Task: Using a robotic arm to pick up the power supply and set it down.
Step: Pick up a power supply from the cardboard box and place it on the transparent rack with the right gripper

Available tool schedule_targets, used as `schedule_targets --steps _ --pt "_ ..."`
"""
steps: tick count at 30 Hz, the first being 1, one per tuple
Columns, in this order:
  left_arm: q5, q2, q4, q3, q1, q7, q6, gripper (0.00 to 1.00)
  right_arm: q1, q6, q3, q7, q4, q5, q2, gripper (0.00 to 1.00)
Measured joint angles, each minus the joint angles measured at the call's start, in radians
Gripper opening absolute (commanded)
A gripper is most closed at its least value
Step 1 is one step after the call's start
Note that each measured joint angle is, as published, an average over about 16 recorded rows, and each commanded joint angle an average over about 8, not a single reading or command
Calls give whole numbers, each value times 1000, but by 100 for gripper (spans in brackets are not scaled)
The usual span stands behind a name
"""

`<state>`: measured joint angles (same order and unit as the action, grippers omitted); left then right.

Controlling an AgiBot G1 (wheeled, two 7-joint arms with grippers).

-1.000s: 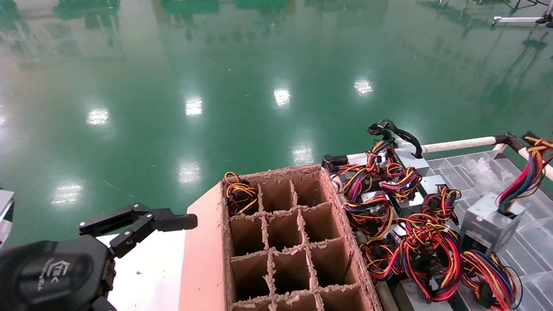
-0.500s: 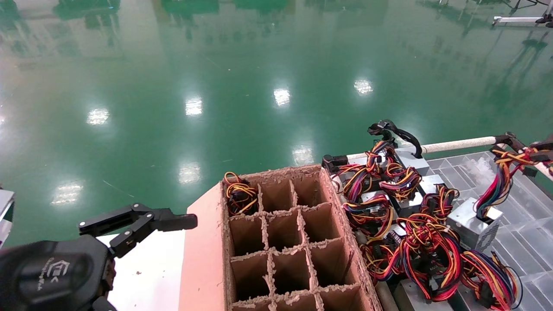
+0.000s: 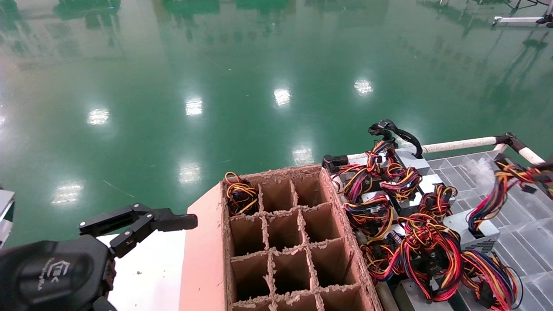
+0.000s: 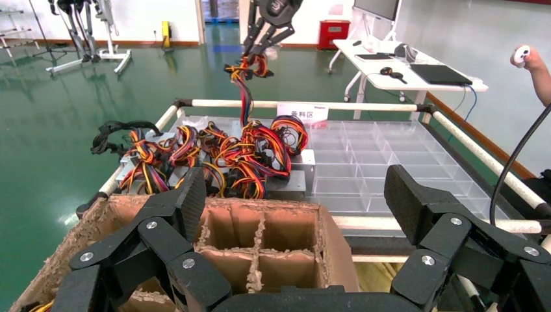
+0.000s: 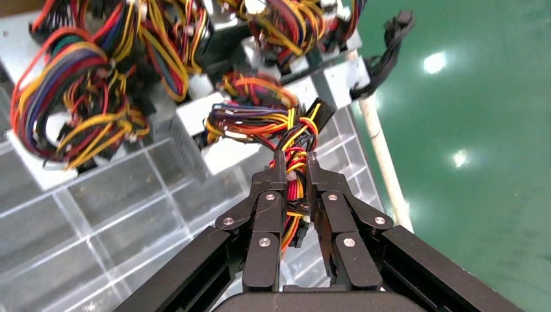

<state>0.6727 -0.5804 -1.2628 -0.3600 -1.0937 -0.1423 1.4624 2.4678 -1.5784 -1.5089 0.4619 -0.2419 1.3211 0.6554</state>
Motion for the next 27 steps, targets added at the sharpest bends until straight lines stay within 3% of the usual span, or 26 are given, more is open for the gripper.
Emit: schedule_targets --steps 13,27 --pt "0 0 0 0 0 0 0 100 80 -11 -84 14 -29 58 -21 0" --pt "0 0 0 0 0 0 0 100 110 -6 -161 28 -118 24 -33 0"
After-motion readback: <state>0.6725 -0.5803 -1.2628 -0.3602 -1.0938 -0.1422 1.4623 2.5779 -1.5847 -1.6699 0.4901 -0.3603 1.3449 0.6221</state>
